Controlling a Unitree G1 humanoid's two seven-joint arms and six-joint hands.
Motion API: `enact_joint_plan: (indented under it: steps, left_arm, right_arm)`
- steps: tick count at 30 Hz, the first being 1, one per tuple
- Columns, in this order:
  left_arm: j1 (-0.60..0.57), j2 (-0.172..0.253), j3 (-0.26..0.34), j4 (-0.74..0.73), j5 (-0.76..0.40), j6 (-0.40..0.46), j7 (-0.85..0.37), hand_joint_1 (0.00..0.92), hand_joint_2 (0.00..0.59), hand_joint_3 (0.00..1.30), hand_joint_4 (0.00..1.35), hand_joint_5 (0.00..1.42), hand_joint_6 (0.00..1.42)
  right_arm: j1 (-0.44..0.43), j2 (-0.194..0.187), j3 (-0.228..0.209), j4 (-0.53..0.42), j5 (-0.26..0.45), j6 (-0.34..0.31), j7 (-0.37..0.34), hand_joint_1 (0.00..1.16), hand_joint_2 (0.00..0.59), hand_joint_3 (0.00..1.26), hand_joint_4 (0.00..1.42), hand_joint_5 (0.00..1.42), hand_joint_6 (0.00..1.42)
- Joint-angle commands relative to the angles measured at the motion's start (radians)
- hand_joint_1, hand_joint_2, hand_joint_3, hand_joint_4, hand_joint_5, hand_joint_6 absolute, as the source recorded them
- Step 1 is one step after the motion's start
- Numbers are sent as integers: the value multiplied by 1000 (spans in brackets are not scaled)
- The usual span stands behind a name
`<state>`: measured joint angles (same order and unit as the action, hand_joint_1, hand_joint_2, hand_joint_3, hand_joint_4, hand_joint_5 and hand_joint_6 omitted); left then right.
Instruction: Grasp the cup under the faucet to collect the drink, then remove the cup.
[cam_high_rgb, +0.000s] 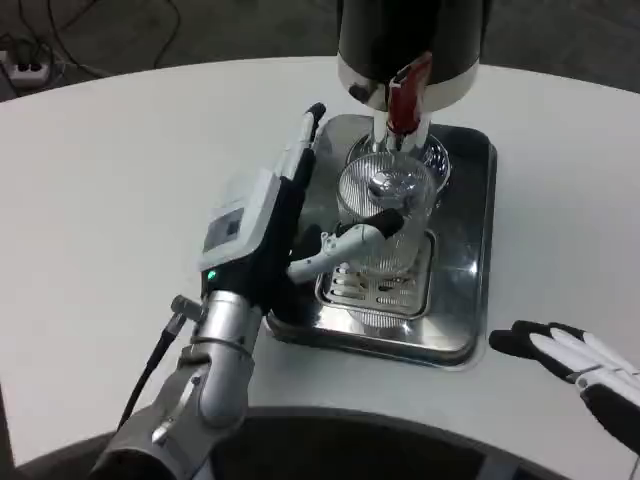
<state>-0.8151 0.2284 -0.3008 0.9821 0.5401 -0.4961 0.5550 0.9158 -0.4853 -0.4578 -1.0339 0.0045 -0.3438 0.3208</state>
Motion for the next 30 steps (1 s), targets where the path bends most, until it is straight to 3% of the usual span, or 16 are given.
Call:
enact_joint_plan:
  steps: [1, 8, 15, 23, 30]
  left_arm:
    - [102, 40, 45, -150, -38, 13, -42, 25, 0, 0, 0, 157, 159]
    - [301, 82, 160, -633, -254, 38, -322, 0, 4, 0, 0, 131, 82]
    - [325, 83, 247, -954, -484, 168, -559, 0, 13, 0, 0, 141, 89]
    - [241, 58, 284, -1045, -646, 319, -732, 0, 13, 0, 0, 134, 95]
    - [151, 33, 265, -935, -742, 364, -917, 0, 23, 0, 0, 130, 118]
  right_arm:
    - [-1, 5, 11, -13, -11, 1, -5, 501, 502, 115, 52, 0, 0]
    - [-10, 11, 23, -13, -23, 14, -3, 501, 503, 115, 57, 0, 0]
    - [-24, 8, 37, -13, -29, 26, 0, 503, 503, 115, 61, 0, 0]
    - [-17, 18, 40, -13, -32, 20, -2, 503, 503, 115, 61, 0, 0]
    - [-9, 27, 41, -13, -32, 14, 0, 503, 503, 115, 62, 0, 0]
